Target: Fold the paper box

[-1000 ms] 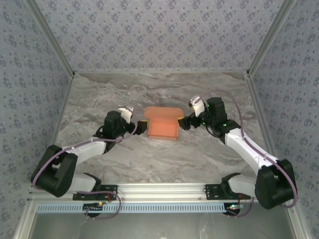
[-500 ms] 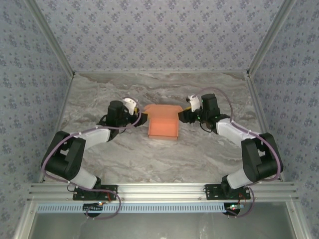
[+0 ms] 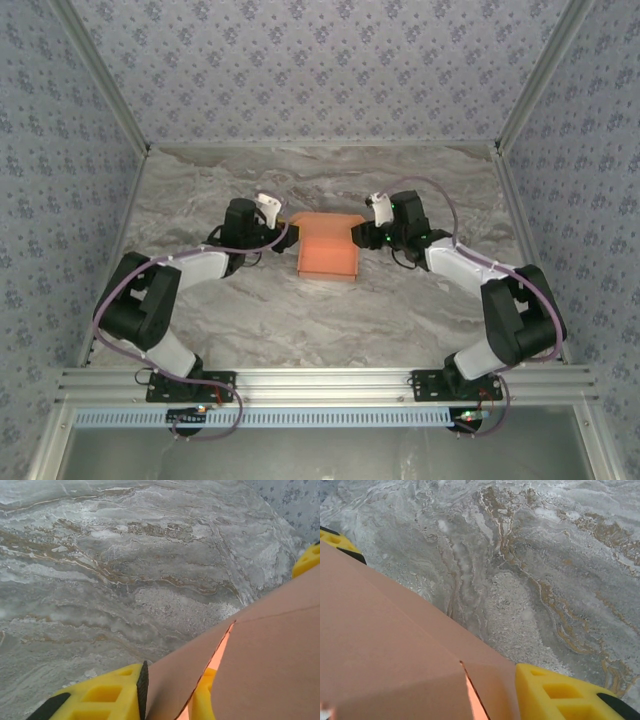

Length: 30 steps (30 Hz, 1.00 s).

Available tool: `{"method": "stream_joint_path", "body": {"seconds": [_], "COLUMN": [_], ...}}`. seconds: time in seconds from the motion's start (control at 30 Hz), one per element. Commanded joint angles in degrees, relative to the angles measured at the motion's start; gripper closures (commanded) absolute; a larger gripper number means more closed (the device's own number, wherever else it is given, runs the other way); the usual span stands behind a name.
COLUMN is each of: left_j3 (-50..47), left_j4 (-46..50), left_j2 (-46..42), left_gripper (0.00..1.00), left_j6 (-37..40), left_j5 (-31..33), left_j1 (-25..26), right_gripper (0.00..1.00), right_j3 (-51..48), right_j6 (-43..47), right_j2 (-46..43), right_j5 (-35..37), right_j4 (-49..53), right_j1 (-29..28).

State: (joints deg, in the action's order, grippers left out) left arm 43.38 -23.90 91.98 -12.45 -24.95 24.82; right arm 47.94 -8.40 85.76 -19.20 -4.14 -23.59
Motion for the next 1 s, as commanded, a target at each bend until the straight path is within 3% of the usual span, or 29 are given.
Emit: {"method": "stream_joint_path", "body": {"seconds": [0.0, 0.3, 0.4, 0.57, 0.73, 0.97], "left_j3": [2.52, 2.23, 0.34, -1.26, -1.96, -2.09], "left_j4": [0.92, -1.99, -4.15, -2.14, -0.51, 0.98], "left_j2": [0.28, 1.85, 1.84, 0.33, -1.42, -3.98], "left_gripper": [0.76, 0.82, 0.83, 0.85, 0.88, 0.88], "left_j6": [-1.60, -8.56, -11.46, -10.69, -9.73, -8.98], "left_j5": [-1.72, -0.77, 2.37, 12.18, 20.04, 23.20], "left_j1": [0.69, 3.26, 4.64, 8.36, 10.10, 10.35], "right_gripper": [0.60, 0.64, 0.63, 0.50, 0.44, 0.42], "right_j3": [0.76, -0.18, -0.57, 1.02, 1.54, 1.33], "right_j6": [-4.60, -11.22, -12.01, -12.75, -9.63, -6.36], "right_j2": [-0.77, -1.05, -1.04, -1.27, -5.10, -10.71], "right_j5": [5.13, 20.57, 24.03, 24.69, 22.43, 15.12], "right_j4": [2.24, -0.76, -1.96, 1.04, 6.53, 14.29], "right_j1": [-1.83, -9.54, -11.07, -11.32, -9.37, -4.29]}}
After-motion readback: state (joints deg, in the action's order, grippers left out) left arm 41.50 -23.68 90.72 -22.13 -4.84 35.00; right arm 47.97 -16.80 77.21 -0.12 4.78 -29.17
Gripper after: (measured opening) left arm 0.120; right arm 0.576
